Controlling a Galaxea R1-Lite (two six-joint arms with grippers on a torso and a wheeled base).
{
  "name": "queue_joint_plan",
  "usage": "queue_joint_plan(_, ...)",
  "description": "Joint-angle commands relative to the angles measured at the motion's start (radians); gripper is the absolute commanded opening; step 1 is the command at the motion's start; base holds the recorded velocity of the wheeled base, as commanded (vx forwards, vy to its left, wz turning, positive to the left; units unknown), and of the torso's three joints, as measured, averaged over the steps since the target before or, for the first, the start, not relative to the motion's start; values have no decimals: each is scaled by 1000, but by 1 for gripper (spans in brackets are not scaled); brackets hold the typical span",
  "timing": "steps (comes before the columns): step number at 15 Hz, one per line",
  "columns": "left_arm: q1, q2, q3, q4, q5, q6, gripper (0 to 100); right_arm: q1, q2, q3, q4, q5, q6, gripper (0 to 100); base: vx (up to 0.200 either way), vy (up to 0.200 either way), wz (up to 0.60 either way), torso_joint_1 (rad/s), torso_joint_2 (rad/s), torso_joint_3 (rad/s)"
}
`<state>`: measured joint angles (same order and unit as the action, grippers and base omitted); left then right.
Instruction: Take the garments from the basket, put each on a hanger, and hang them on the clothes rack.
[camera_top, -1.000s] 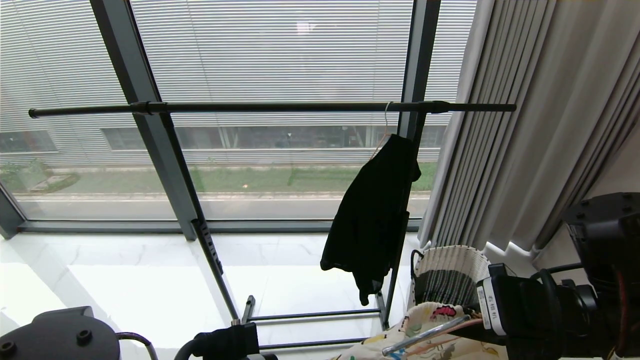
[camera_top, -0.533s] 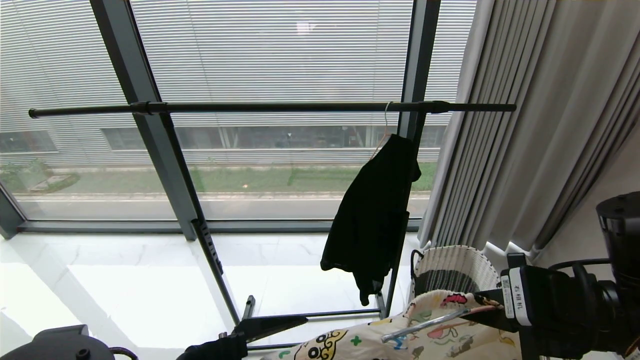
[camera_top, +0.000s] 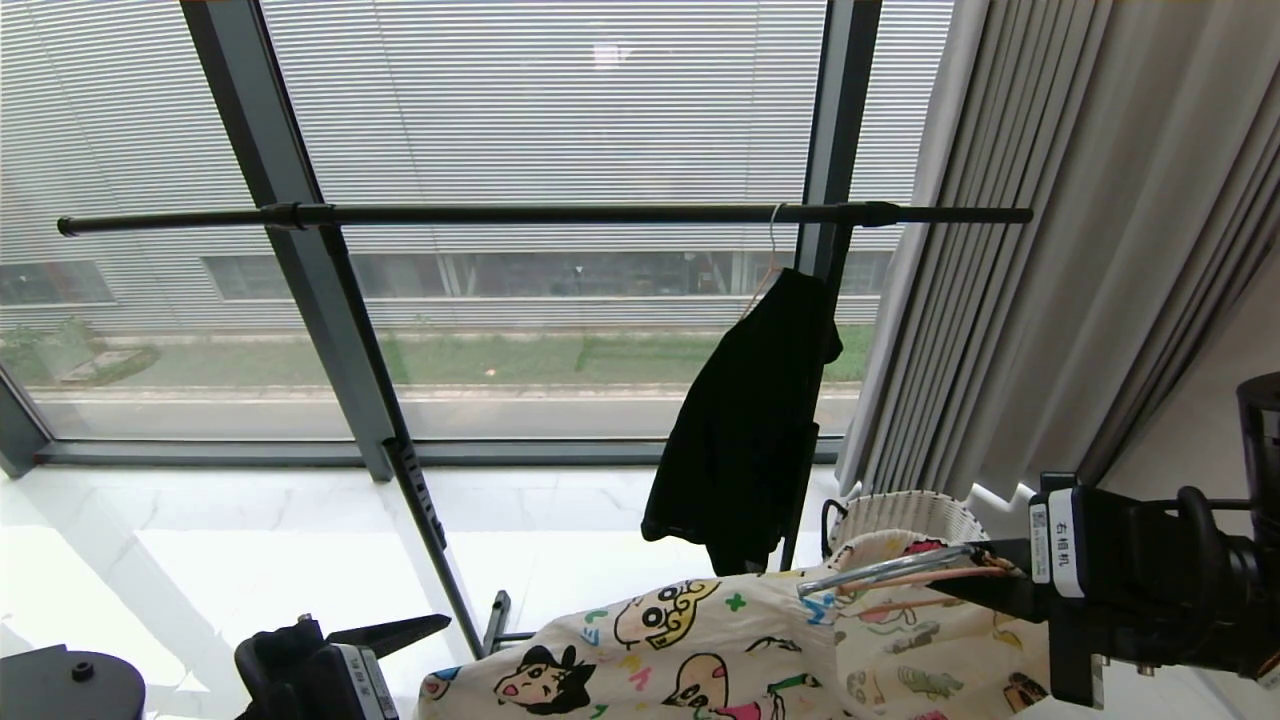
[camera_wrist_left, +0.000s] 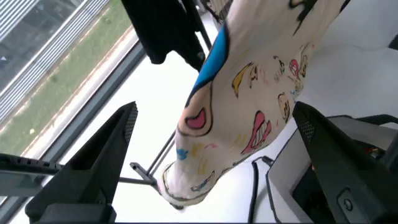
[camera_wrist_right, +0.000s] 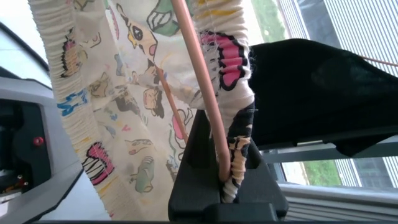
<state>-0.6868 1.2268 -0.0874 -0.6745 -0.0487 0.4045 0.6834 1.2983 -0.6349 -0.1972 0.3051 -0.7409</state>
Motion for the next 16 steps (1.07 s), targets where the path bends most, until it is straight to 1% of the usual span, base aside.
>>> queue_joint_plan(1, 43, 7, 29, 0, 0, -3, 100, -1, -8, 0, -1, 0, 0, 0, 0, 0, 0, 0, 0, 0)
queue_joint_plan(2, 70, 19, 35, 0, 0, -6, 100, -1, -22, 0, 1, 0, -2, 0, 0, 0, 0, 0, 0, 0)
queue_joint_plan(3, 73, 22, 35, 0, 0, -21, 100, -1, -31, 0, 1, 0, -2, 0, 0, 0, 0, 0, 0, 0)
queue_joint_plan(4, 73, 22, 35, 0, 0, -32, 0, 1, -36, 1, 1, 0, -2, 0, 0, 0, 0, 0, 0, 0)
queue_joint_plan(9, 79, 31, 35, 0, 4, -38, 0, 2, -54, 1, 1, 0, -5, 0, 0, 0, 0, 0, 0, 0)
queue_joint_plan(11, 107, 40, 38, 0, 6, -38, 0, 2, -67, 1, 1, -3, -3, 0, 0, 0, 0, 0, 0, 0)
queue_joint_plan(13, 214, 86, 51, 0, 29, -30, 0, -2, -82, 1, 1, -6, 1, 0, 0, 0, 0, 0, 0, 0)
queue_joint_plan(14, 237, 105, 48, 0, 56, -24, 0, -2, -83, 1, 1, -6, 1, 0, 0, 0, 0, 0, 0, 0)
queue_joint_plan(15, 237, 114, 40, 0, 75, -24, 0, -2, -83, 1, 1, -8, 1, 0, 0, 0, 0, 0, 0, 0)
queue_joint_plan(16, 236, 122, 35, 0, 76, -23, 0, -2, -83, 0, 1, -8, 3, 0, 0, 0, 0, 0, 0, 0)
